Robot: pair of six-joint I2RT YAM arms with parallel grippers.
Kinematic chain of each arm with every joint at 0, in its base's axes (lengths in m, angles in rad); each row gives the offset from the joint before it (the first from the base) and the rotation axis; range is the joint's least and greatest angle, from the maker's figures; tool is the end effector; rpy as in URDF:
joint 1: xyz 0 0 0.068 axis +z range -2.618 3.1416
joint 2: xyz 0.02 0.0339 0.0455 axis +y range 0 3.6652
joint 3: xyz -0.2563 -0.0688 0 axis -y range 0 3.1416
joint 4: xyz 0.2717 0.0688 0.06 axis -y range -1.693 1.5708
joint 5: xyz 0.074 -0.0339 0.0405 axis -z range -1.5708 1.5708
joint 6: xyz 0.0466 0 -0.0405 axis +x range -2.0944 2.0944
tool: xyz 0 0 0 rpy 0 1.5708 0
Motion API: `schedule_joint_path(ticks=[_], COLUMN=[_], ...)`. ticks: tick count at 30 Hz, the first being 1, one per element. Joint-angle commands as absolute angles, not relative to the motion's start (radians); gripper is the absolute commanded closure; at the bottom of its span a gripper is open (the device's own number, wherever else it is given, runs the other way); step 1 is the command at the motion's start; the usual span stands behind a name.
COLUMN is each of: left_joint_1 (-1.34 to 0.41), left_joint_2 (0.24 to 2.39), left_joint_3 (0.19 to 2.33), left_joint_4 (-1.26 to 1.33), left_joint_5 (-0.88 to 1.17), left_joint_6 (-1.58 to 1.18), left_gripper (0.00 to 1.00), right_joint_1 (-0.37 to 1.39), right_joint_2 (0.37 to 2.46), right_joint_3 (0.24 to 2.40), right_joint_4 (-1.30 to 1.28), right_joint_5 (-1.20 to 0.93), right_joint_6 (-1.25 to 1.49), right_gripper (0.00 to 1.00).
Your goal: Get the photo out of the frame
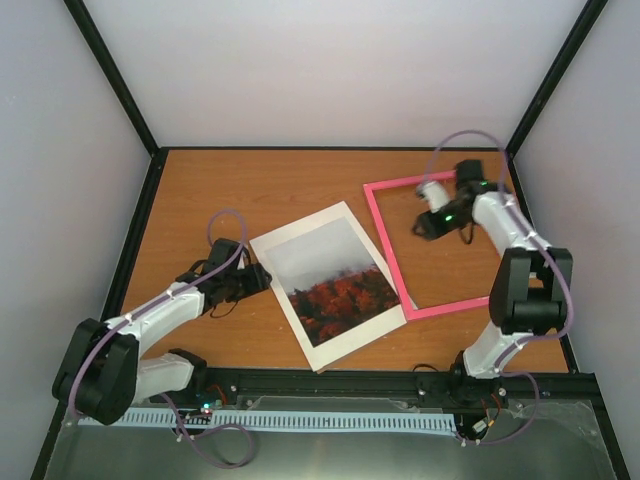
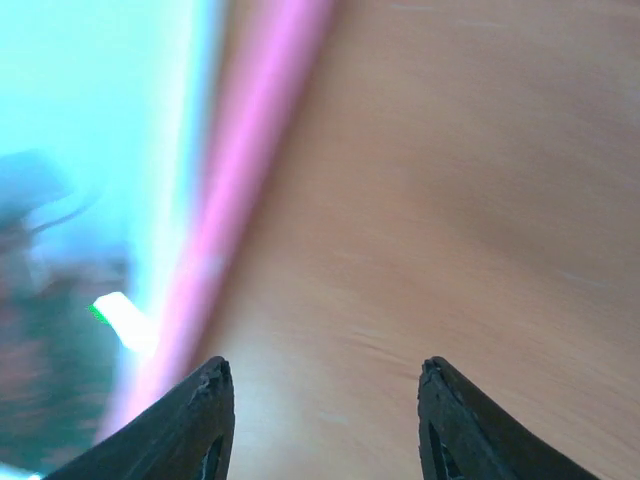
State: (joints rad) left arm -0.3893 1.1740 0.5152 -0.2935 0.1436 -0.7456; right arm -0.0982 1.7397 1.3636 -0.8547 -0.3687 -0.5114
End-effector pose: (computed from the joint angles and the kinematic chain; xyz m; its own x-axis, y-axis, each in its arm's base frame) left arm 0.2215 -0.0981 0.1331 -0.8607 -0.3726 -0.3469 -0.1790 0.8594 -0.4790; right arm 0.3768 -0.0202 0.2114 -0.8044 -0.3795 -0.4571 -0.4837 0.8650 0.1331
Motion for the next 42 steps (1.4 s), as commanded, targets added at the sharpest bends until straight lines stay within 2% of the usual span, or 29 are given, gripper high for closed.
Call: schedule_joint_path(ticks=[1,4,12,36,42], left_joint_1=[-0.402,-0.404,-0.407,-0.412,-0.418], left_joint_2=[1.187,1.204,1.278,1.400,1.340], left_joint_3=[0.486,0.480,0.470,0.626,0.622], left_joint_4=[-0.214,-0.202,-0.169,-0.082,-0.271], left_joint_5=[0.236,0.261,0.305,0.389,0.285], left_joint_6=[-0.785,-0.796,-0.827,-0.819,-0.847], left_gripper=[0.41,0.41,0.40,0.42,0.41], right_joint_1=[0.096,0.202,0.370,0.399,0.399], right_joint_2=[1.643,1.634,1.675,1.824,1.777], right_joint_3=[1.212,1.139,1.017,0.993,0.991], right_joint_4=[-0.880,-0.837,-0.723,-0.714,-0.719], right_joint_5=[-0.631,-0.675,-0.575,-0.515,-0.517], right_joint_6=[-0.568,-0.554,-0.503,-0.471,-0.468], right_gripper=[0.50,0.51,0.53,0.53,0.53])
